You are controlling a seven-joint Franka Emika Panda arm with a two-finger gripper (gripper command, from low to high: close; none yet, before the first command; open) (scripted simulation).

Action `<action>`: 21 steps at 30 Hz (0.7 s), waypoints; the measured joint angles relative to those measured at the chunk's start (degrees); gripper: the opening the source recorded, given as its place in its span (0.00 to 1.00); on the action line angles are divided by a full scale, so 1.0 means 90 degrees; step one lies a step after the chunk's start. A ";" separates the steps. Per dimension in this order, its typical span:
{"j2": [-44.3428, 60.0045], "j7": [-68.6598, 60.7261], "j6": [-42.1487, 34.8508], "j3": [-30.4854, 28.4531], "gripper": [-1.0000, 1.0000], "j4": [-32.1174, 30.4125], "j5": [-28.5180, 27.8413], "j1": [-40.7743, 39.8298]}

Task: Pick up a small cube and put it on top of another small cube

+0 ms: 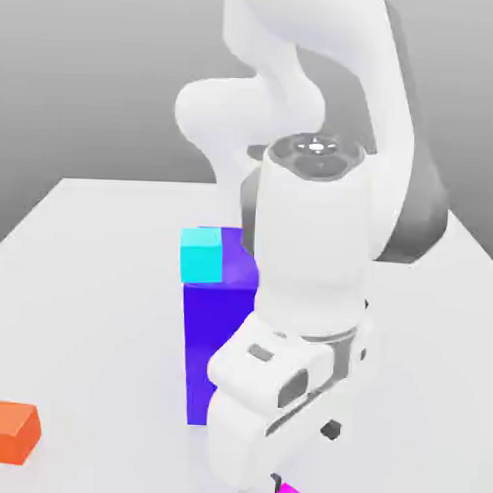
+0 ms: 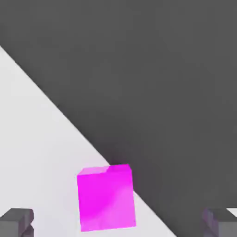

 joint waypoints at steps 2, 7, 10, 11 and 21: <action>0.0459 -0.0087 0.0319 0.0065 0.50 0.0083 0.0023 -0.0047; 0.0916 -0.0149 0.0660 0.0151 0.00 0.0179 0.0085 -0.0117; 0.1028 -0.0163 0.0738 0.0174 0.00 0.0203 0.0101 -0.0136; 0.0967 -0.0156 0.0690 0.0162 0.00 0.0189 0.0088 -0.0125; 0.0085 0.0497 -0.0670 0.0568 0.00 0.0636 -0.0406 0.1007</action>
